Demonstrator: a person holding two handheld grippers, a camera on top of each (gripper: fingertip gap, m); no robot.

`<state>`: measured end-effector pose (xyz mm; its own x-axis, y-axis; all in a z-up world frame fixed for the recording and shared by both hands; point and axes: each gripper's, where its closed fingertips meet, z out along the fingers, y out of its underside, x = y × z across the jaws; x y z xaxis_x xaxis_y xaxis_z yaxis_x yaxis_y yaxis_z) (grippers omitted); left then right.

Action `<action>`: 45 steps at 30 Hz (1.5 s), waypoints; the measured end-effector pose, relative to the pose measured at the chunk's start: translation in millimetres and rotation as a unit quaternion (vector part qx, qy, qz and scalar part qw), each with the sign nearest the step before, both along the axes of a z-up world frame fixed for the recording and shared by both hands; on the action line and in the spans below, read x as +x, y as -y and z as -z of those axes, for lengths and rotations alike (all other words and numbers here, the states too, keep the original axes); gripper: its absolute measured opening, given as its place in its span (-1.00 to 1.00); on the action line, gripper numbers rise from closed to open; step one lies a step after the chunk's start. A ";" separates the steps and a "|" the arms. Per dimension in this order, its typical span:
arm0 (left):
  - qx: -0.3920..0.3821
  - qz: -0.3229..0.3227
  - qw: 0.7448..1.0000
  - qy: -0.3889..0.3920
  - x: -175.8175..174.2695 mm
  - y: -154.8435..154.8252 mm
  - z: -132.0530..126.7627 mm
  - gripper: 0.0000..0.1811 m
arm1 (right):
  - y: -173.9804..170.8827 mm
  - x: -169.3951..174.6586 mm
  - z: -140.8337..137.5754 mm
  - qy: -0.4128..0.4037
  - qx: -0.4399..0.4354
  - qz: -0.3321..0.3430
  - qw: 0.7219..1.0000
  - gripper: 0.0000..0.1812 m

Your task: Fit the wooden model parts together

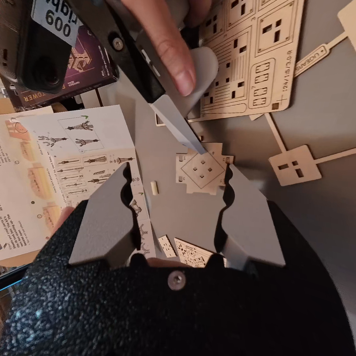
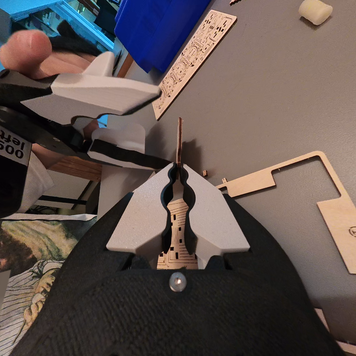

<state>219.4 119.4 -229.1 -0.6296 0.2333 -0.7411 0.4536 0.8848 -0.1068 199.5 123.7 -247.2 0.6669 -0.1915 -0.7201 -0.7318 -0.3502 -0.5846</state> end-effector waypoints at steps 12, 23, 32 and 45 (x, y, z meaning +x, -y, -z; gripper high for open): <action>0.045 -0.015 0.999 0.023 2.6 6.4 -0.9 0.12 | 0.0 0.4 0.3 0.000 -0.001 0.001 1.000 -0.99; 0.176 -0.064 0.976 0.115 -0.8 14.6 -0.2 0.17 | 0.0 0.6 0.0 -0.001 0.000 0.001 1.000 -0.99; 0.249 -0.086 0.957 0.120 -3.2 14.6 10.4 -0.01 | 0.5 2.8 -0.3 0.000 0.002 0.010 1.000 -0.99; 0.049 -0.091 0.985 0.141 4.9 -5.1 -22.7 0.21 | -0.1 1.0 -0.1 -0.001 0.001 0.003 1.000 -0.99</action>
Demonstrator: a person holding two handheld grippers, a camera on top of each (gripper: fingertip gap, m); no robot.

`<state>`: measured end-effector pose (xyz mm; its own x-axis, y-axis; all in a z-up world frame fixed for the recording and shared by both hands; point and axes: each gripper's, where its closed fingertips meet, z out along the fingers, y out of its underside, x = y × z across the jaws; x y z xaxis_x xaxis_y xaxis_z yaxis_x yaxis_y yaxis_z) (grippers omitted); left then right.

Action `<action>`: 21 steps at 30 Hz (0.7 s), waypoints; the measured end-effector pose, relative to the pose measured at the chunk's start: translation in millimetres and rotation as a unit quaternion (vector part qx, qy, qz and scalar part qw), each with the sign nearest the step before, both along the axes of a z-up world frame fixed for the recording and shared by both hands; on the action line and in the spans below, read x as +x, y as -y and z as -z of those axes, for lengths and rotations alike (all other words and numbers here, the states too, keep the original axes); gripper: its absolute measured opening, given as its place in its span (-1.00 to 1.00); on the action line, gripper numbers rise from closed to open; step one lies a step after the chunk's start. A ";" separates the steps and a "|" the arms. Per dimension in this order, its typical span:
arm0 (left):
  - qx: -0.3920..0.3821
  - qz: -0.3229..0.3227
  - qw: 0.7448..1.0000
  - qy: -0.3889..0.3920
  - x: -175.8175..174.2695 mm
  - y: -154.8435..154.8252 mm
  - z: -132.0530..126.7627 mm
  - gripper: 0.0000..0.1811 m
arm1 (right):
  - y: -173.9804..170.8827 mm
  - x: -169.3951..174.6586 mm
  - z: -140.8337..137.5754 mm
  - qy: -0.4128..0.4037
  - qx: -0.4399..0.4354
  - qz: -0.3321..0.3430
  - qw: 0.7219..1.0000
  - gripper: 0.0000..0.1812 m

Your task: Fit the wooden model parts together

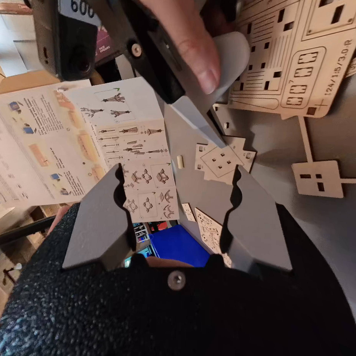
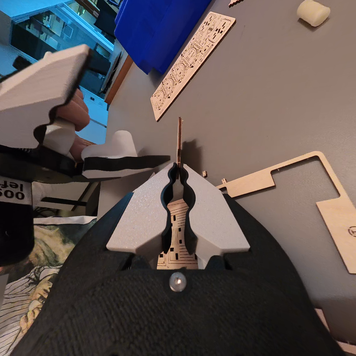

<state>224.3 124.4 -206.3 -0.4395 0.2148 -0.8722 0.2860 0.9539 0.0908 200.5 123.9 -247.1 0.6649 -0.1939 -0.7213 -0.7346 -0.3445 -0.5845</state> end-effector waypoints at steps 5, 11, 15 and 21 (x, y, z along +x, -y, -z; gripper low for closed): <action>-0.031 0.000 0.999 -0.029 -4.2 3.7 0.2 0.21 | 0.1 -0.2 -0.1 -0.001 0.001 -0.001 1.000 -0.99; -0.024 0.008 0.998 -0.050 -3.3 8.6 11.4 0.20 | 0.0 -0.3 -0.3 -0.002 0.001 -0.001 1.000 -0.99; -0.005 0.024 0.999 -0.035 -2.0 8.6 12.7 0.17 | -0.1 -0.8 -0.1 -0.003 0.001 -0.003 1.000 -0.99; 0.000 0.051 0.998 -0.041 -7.4 8.5 17.5 0.06 | -0.2 -0.9 -0.1 -0.003 0.001 -0.003 1.000 -0.99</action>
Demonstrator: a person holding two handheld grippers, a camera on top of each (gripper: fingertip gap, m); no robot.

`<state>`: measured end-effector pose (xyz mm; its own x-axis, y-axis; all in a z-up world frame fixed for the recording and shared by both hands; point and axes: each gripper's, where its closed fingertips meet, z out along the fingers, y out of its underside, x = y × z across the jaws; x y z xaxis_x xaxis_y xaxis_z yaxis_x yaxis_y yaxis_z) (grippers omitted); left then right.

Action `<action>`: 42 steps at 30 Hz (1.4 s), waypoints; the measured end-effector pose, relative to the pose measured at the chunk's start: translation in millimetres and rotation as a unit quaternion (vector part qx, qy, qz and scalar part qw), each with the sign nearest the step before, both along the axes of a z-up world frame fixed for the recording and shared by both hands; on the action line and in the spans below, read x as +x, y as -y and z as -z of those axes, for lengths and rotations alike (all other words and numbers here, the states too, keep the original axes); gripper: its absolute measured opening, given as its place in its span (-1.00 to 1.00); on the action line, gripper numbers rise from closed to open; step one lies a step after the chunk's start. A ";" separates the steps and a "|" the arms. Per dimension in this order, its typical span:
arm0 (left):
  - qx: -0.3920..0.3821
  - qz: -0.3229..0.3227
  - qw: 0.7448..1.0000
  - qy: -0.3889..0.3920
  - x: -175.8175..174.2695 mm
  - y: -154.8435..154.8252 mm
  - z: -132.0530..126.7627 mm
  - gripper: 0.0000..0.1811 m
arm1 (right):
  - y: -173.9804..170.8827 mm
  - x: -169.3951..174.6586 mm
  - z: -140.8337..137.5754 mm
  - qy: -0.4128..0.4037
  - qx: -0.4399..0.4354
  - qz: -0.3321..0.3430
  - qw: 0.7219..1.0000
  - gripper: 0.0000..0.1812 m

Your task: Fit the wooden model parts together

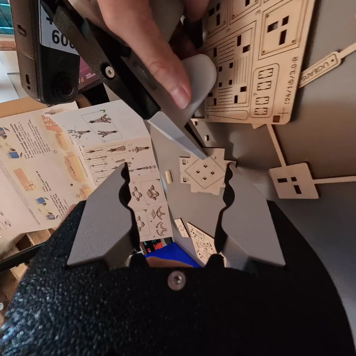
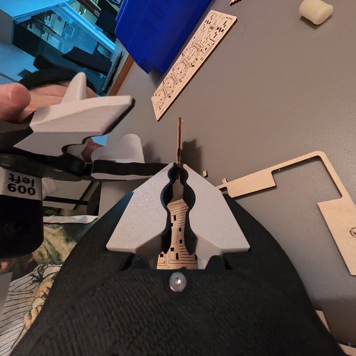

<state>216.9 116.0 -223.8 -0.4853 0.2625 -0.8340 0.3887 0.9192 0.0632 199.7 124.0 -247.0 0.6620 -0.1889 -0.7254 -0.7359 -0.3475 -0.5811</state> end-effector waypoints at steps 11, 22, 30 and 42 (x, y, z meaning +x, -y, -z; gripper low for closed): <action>0.003 0.009 1.000 -0.003 -6.9 -0.2 5.5 0.04 | 0.0 -0.1 -0.2 -0.001 0.001 0.000 1.000 -0.99; -0.012 0.002 1.000 -0.002 -0.7 -0.1 -1.4 0.11 | 0.0 -0.4 -0.2 -0.001 0.001 -0.001 1.000 -0.99; -0.016 -0.004 1.000 -0.013 0.5 -0.1 -0.7 0.09 | -0.2 -0.7 -0.2 -0.001 0.001 -0.002 1.000 -0.99; -0.010 0.011 0.999 -0.030 -4.1 -0.9 4.5 -0.01 | -0.3 -0.6 -0.1 -0.001 0.001 -0.003 1.000 -0.99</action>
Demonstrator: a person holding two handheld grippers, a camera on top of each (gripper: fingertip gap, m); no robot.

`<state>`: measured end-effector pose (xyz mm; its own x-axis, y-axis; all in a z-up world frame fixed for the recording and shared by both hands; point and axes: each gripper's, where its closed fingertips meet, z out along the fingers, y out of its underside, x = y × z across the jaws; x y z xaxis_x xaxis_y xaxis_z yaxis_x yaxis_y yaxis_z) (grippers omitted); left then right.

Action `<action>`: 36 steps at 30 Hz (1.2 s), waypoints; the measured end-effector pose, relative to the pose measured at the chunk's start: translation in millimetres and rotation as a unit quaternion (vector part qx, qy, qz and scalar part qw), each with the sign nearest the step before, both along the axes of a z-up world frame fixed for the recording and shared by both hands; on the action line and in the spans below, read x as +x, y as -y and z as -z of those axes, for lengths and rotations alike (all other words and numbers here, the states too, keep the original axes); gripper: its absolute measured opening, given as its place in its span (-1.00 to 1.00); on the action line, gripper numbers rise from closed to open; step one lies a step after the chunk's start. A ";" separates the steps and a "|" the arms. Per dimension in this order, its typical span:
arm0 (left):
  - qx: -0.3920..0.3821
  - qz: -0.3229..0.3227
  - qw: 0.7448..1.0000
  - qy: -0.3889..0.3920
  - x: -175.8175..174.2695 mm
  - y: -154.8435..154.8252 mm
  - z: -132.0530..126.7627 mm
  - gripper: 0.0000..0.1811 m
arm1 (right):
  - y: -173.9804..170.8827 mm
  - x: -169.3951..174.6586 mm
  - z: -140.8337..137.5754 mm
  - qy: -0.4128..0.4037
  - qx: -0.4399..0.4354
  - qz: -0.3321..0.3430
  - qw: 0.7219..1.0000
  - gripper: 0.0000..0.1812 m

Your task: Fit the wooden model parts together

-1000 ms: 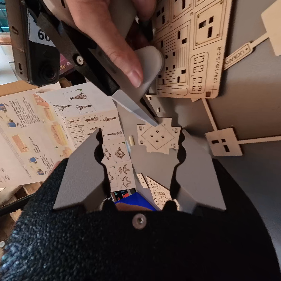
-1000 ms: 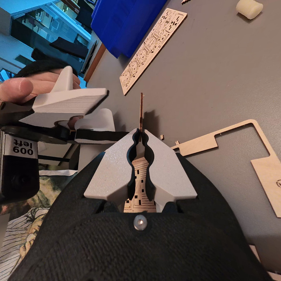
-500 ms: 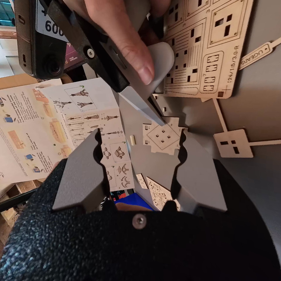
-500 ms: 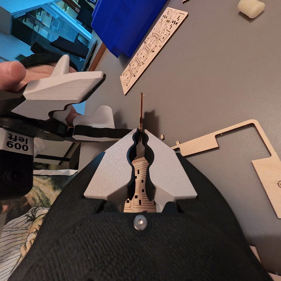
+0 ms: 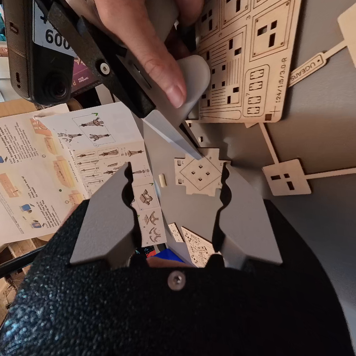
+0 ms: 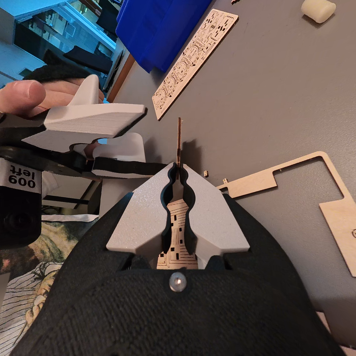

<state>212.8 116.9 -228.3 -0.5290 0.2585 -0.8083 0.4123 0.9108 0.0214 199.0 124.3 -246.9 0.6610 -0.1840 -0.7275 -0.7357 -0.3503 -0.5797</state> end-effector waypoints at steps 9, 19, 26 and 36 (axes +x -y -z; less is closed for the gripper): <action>-0.004 -0.001 1.000 -0.001 -0.4 -0.6 -4.9 0.07 | -0.1 -0.3 -0.3 -0.001 0.001 -0.002 1.000 -0.99; -0.006 0.000 1.000 -0.005 0.1 2.0 -3.0 0.06 | -0.2 -0.8 -0.2 -0.001 0.001 -0.003 1.000 -0.99; 0.009 0.002 1.000 -0.017 0.7 0.0 0.3 0.03 | -0.2 -0.6 0.1 -0.001 0.000 -0.002 1.000 -0.99; 0.062 0.042 0.994 -0.079 8.8 9.4 7.2 0.10 | -0.3 0.6 1.0 0.001 -0.004 0.002 1.000 -0.99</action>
<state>221.6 107.5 -235.5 -0.6194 0.3995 -0.6758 0.4947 0.8671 0.0592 199.6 124.6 -247.9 0.6622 -0.1933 -0.7240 -0.7356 -0.3515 -0.5790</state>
